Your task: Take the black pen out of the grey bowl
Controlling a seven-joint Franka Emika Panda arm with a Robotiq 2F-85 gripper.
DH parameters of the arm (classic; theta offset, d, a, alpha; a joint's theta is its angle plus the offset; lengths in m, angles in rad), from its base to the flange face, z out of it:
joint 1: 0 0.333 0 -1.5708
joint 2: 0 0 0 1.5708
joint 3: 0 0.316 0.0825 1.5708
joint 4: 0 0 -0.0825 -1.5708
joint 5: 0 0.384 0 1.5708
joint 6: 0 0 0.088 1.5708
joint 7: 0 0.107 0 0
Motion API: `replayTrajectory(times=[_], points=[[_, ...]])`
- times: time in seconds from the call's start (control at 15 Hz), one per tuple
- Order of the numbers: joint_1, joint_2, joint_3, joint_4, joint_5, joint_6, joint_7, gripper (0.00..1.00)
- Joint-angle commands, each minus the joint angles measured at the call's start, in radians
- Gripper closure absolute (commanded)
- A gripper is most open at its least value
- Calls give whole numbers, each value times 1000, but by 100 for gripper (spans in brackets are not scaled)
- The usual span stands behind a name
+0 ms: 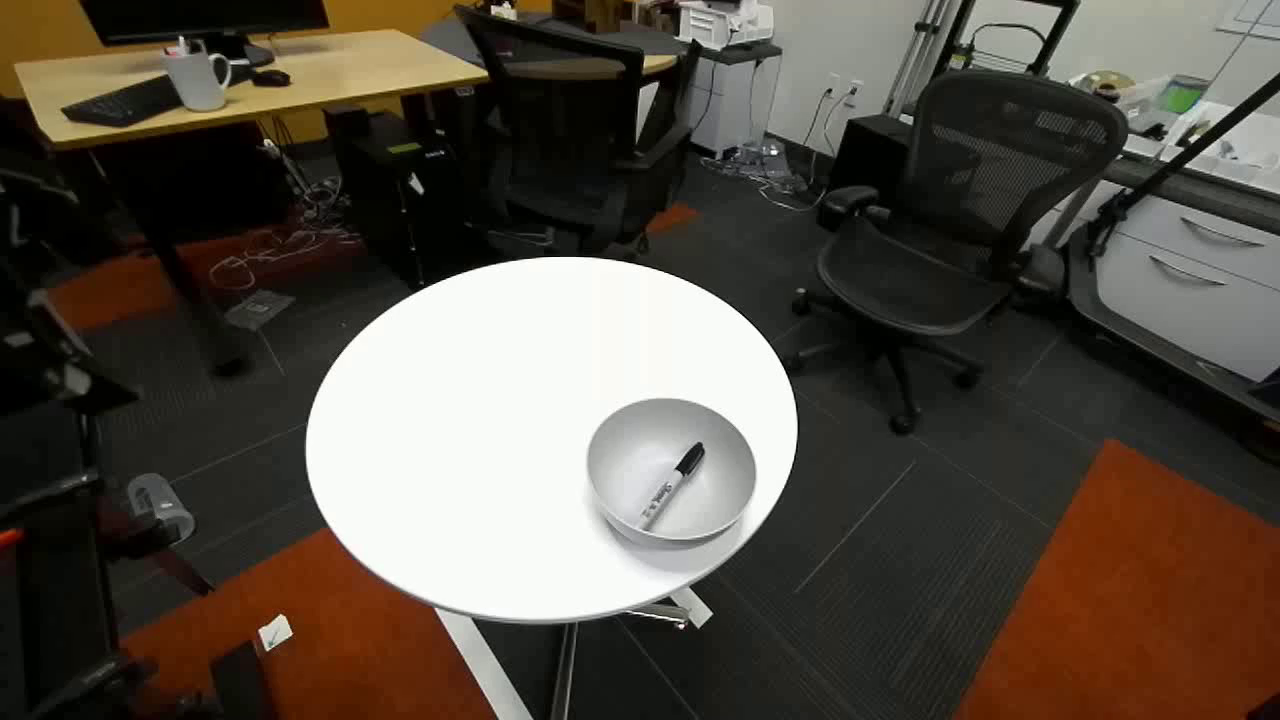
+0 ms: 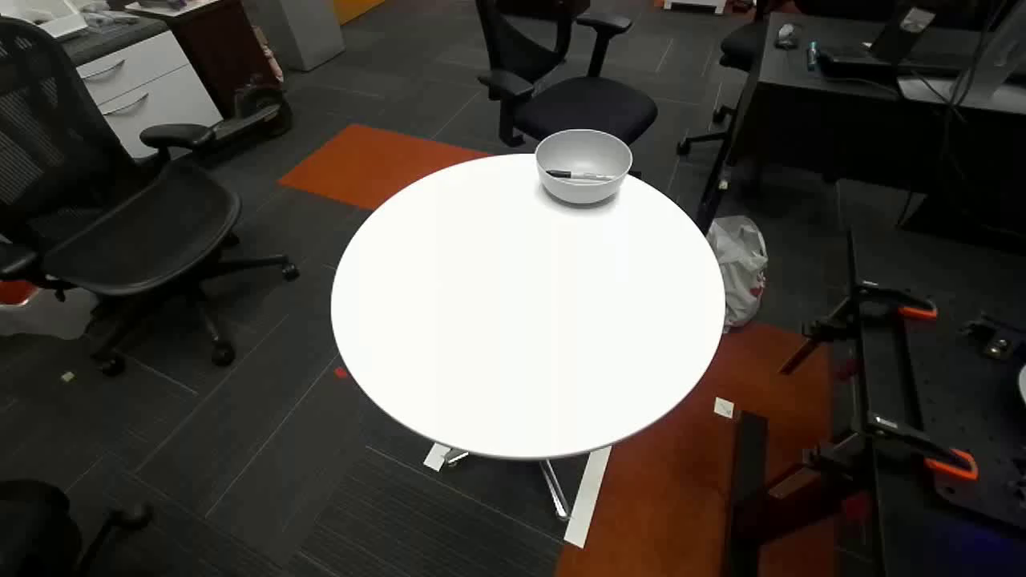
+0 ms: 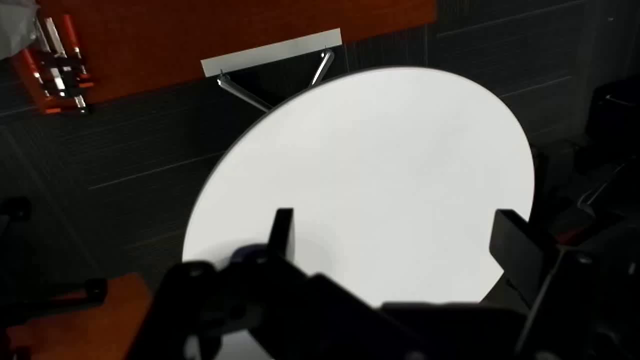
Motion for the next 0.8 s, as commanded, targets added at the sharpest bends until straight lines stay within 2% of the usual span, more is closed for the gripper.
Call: replayTrajectory(times=[0.0,0.4,0.73], points=[[-24,7,24,2,21,-3,-17,0],[-24,7,24,2,21,-3,-17,0],[9,161,76,100,-48,95,-49,0]])
